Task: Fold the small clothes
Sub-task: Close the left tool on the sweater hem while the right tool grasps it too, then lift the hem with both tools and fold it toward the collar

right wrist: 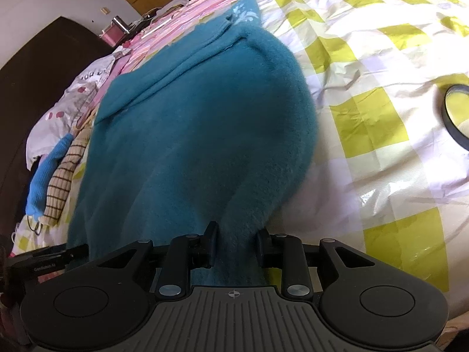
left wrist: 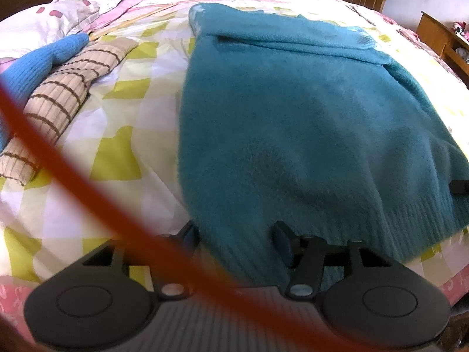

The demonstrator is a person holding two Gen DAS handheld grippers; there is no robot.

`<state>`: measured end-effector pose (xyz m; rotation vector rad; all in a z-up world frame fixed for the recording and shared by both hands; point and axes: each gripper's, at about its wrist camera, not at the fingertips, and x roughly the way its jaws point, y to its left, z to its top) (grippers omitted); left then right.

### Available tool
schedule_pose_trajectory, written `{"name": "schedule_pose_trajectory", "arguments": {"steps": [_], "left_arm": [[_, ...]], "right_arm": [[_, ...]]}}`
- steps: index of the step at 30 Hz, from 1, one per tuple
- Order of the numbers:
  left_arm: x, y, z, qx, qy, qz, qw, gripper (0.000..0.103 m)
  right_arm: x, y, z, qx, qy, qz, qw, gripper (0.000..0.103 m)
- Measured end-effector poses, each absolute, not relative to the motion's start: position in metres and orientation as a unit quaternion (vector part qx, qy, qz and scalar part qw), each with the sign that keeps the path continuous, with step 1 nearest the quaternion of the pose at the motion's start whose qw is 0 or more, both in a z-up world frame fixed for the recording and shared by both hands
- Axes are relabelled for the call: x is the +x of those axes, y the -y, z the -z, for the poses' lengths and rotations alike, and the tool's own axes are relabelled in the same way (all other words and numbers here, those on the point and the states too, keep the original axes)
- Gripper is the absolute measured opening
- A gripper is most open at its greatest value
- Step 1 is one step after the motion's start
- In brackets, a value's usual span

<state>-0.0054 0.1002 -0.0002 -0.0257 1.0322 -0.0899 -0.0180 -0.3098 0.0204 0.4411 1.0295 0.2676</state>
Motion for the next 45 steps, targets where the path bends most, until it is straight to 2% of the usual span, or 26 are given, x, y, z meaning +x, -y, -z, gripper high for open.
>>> {"name": "schedule_pose_trajectory", "arguments": {"steps": [3, 8, 14, 29, 45], "left_arm": [[-0.006, -0.1, 0.0, -0.012, -0.492, 0.045, 0.869, 0.057], [-0.006, -0.101, -0.005, -0.01, -0.472, 0.052, 0.88, 0.04], [0.001, -0.107, -0.02, -0.045, -0.448, 0.067, 0.89, 0.028], [0.074, -0.125, -0.057, -0.123, -0.368, 0.091, 0.917, 0.023], [0.188, -0.145, -0.055, -0.154, -0.33, 0.059, 0.93, 0.022]], "right_arm": [[-0.019, 0.312, -0.02, 0.217, -0.485, -0.129, 0.837, 0.026], [-0.021, 0.318, -0.023, 0.244, -0.469, -0.138, 0.837, 0.021], [-0.018, 0.32, -0.034, 0.294, -0.426, -0.164, 0.84, 0.019], [0.052, 0.32, -0.067, 0.411, -0.316, -0.198, 0.832, 0.018], [0.171, 0.319, -0.05, 0.488, -0.272, -0.171, 0.812, 0.018]]}}
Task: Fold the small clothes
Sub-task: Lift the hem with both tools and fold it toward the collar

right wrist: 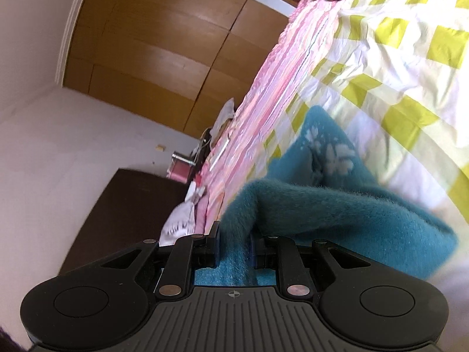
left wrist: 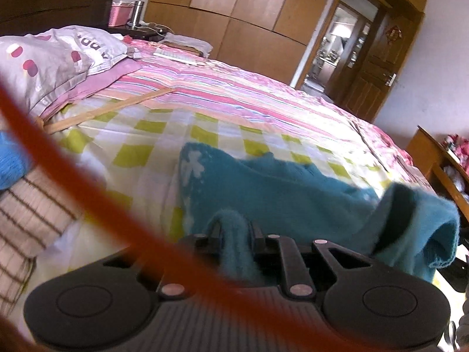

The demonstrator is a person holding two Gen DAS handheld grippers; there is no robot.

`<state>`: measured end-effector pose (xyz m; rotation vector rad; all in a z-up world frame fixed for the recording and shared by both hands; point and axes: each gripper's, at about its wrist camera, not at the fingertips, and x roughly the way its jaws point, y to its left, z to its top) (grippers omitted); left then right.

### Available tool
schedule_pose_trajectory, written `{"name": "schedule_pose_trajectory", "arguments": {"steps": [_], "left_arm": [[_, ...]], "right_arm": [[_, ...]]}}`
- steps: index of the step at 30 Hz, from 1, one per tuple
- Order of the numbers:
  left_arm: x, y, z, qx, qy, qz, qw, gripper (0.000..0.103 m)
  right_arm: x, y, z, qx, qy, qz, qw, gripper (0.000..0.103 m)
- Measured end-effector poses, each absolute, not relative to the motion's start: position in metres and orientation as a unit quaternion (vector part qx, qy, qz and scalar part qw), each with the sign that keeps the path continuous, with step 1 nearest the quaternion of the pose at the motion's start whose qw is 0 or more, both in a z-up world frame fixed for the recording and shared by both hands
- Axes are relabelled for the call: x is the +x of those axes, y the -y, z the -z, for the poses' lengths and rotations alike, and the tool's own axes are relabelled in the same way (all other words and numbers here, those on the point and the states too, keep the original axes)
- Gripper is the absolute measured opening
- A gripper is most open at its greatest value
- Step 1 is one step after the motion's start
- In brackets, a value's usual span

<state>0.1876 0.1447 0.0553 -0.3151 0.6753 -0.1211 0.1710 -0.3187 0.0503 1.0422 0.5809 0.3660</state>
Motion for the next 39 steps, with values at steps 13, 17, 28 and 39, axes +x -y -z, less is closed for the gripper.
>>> {"name": "schedule_pose_trajectory", "arguments": {"steps": [13, 17, 28, 39], "left_arm": [[0.242, -0.15, -0.051, -0.16, -0.321, 0.039, 0.933, 0.022], [0.253, -0.151, -0.047, -0.164, -0.328, 0.033, 0.93, 0.022], [0.269, -0.158, -0.059, -0.155, -0.303, -0.017, 0.94, 0.044], [0.246, -0.162, -0.065, -0.124, -0.291, -0.034, 0.948, 0.051]], "right_arm": [[0.222, 0.324, -0.03, 0.493, -0.274, -0.122, 0.817, 0.018], [0.231, 0.324, -0.023, 0.502, -0.282, -0.111, 0.81, 0.018], [0.238, 0.324, -0.021, 0.502, -0.293, -0.106, 0.807, 0.029], [0.232, 0.321, -0.045, 0.47, -0.26, -0.121, 0.835, 0.053]]}}
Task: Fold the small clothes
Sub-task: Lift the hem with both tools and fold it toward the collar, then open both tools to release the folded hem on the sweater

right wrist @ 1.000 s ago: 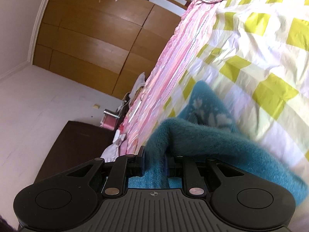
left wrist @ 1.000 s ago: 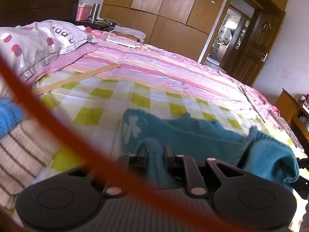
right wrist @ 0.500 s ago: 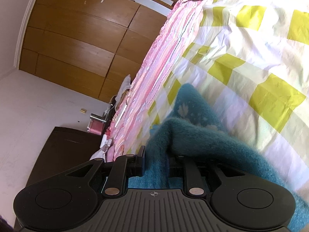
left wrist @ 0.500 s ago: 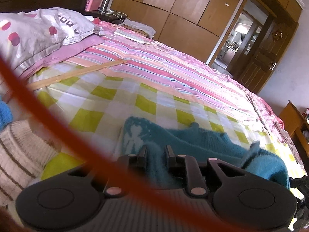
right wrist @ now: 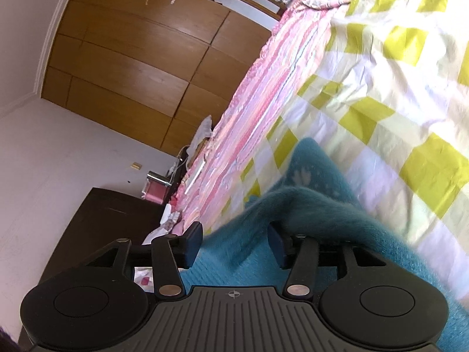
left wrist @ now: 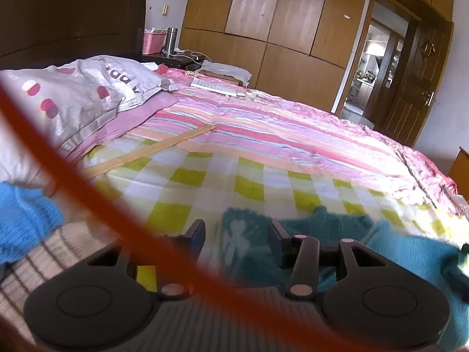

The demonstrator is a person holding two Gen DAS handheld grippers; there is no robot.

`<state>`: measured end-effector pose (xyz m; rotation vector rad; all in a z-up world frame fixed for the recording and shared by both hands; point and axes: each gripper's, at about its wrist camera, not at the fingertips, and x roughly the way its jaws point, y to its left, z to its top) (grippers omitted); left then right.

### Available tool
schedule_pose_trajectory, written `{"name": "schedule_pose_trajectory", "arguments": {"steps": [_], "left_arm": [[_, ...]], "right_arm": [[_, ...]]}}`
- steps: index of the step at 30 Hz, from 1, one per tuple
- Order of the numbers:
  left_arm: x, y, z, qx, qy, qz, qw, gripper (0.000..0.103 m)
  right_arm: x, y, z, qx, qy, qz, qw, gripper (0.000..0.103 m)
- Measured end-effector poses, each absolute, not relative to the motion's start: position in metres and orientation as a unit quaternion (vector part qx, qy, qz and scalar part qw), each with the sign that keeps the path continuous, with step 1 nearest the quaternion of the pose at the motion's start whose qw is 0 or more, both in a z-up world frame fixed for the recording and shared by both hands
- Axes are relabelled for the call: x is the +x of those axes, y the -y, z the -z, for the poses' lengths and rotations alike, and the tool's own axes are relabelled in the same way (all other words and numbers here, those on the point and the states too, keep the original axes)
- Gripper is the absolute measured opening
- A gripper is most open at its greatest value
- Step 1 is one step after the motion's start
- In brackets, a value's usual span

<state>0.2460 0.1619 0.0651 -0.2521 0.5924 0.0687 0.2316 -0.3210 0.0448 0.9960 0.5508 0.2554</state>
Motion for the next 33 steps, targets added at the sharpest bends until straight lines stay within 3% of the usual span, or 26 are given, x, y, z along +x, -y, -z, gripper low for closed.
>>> {"name": "schedule_pose_trajectory", "arguments": {"steps": [5, 16, 22, 33], "left_arm": [[0.226, -0.151, -0.061, -0.091, -0.29, -0.034, 0.952, 0.051], [0.235, -0.125, -0.033, -0.004, -0.32, -0.031, 0.947, 0.053], [0.244, -0.125, -0.031, 0.009, -0.314, -0.04, 0.949, 0.063], [0.28, -0.116, -0.029, 0.067, -0.329, -0.015, 0.942, 0.071]], "right_arm": [[0.228, 0.321, -0.059, 0.427, -0.25, -0.111, 0.862, 0.058], [0.241, 0.281, -0.059, 0.168, -0.292, -0.033, 0.941, 0.056], [0.237, 0.278, -0.06, 0.138, -0.26, -0.015, 0.956, 0.054], [0.25, 0.277, -0.055, 0.102, -0.292, -0.027, 0.951, 0.057]]}}
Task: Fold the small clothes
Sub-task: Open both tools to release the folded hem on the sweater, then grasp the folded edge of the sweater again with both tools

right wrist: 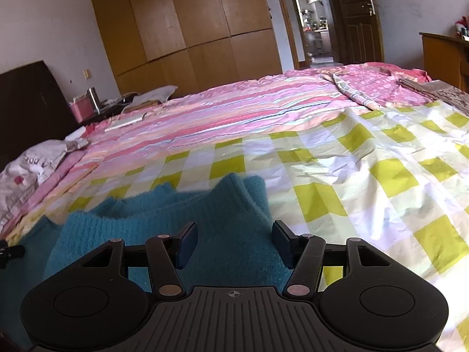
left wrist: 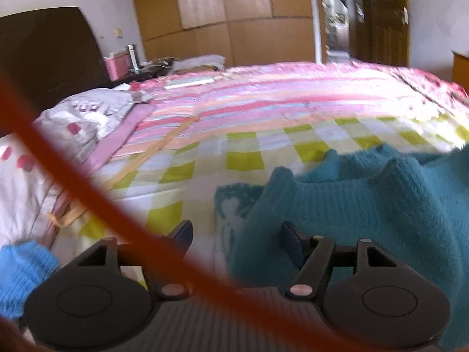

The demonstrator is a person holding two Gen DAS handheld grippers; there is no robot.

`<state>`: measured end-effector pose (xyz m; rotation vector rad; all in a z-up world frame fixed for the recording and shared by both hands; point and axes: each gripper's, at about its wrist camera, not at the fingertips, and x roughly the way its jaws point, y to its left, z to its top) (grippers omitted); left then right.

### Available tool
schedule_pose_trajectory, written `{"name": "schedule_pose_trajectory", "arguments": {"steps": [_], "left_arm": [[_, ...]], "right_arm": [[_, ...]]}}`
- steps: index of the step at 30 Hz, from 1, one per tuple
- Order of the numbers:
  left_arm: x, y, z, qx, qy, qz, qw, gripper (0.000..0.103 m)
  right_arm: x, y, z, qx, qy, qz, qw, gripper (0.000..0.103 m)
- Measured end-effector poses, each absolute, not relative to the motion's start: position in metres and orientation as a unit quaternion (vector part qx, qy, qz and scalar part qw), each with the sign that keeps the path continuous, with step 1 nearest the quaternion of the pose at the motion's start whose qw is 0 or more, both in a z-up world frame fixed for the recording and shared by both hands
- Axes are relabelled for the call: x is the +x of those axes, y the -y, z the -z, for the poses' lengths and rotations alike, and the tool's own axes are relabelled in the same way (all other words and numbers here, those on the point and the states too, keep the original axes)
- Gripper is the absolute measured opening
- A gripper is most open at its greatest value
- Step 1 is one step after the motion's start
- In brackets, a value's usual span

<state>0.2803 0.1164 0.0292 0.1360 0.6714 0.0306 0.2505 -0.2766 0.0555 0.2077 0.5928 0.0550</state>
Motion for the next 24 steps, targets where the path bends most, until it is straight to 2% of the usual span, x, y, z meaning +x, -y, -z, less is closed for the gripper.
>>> {"name": "schedule_pose_trajectory", "arguments": {"steps": [3, 5, 8, 10, 12, 17, 19, 21, 23, 24], "left_arm": [[0.283, -0.116, -0.028, 0.067, -0.338, 0.004, 0.939, 0.067], [0.284, -0.116, -0.029, 0.065, -0.344, 0.018, 0.936, 0.053], [0.282, -0.111, -0.03, 0.076, -0.35, 0.034, 0.933, 0.042], [0.282, -0.104, -0.03, 0.097, -0.346, 0.035, 0.933, 0.042], [0.284, -0.101, -0.029, 0.109, -0.345, 0.037, 0.932, 0.042], [0.297, -0.103, -0.026, 0.108, -0.359, 0.038, 0.926, 0.058], [0.301, -0.107, -0.026, 0.097, -0.366, 0.039, 0.925, 0.057], [0.3, -0.109, -0.027, 0.087, -0.368, 0.041, 0.925, 0.048], [0.296, -0.11, -0.03, 0.083, -0.367, 0.043, 0.926, 0.031], [0.294, -0.11, -0.031, 0.081, -0.364, 0.042, 0.927, 0.027]], "right_arm": [[0.252, 0.282, -0.053, 0.116, -0.297, -0.03, 0.947, 0.057], [0.253, 0.282, -0.052, 0.108, -0.304, -0.032, 0.946, 0.056], [0.251, 0.28, -0.054, 0.1, -0.308, -0.047, 0.945, 0.051], [0.25, 0.278, -0.056, 0.096, -0.31, -0.056, 0.944, 0.041], [0.251, 0.277, -0.056, 0.087, -0.314, -0.06, 0.943, 0.037], [0.258, 0.279, -0.055, 0.095, -0.323, -0.065, 0.939, 0.04], [0.263, 0.277, -0.054, 0.092, -0.331, -0.066, 0.937, 0.04], [0.265, 0.274, -0.054, 0.08, -0.332, -0.067, 0.937, 0.039], [0.264, 0.27, -0.057, 0.067, -0.33, -0.067, 0.939, 0.026], [0.262, 0.269, -0.059, 0.067, -0.33, -0.07, 0.939, 0.011]]}}
